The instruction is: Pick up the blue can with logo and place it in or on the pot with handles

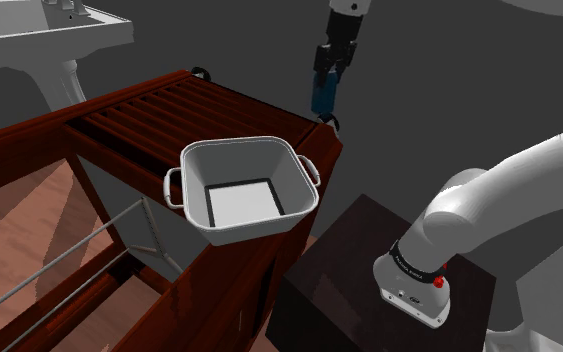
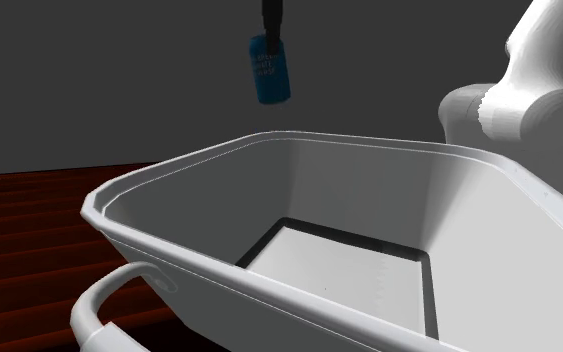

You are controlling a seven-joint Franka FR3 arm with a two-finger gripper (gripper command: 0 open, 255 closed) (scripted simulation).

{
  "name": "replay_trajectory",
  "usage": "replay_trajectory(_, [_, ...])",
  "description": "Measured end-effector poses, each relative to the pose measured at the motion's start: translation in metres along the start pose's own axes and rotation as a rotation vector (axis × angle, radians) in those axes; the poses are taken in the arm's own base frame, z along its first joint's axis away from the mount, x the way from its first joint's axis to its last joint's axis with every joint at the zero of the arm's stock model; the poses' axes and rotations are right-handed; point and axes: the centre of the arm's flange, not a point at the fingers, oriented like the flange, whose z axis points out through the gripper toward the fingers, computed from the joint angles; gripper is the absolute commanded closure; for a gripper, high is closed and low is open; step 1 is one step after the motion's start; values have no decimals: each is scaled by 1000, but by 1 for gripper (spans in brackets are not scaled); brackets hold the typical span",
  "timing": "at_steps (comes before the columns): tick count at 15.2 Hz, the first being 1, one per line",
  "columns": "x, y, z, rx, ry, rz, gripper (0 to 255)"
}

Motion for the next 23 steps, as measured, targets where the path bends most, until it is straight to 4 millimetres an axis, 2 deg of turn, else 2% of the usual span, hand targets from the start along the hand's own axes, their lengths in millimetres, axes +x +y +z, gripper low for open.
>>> replay_trajectory(8, [0, -1, -40, 0, 0, 0, 255])
replay_trajectory(9, [-1, -6, -43, 0, 0, 0, 255])
replay_trajectory(14, [-12, -63, -50, 0, 0, -1, 255])
replay_trajectory(23, [-36, -179, -63, 0, 0, -2, 255])
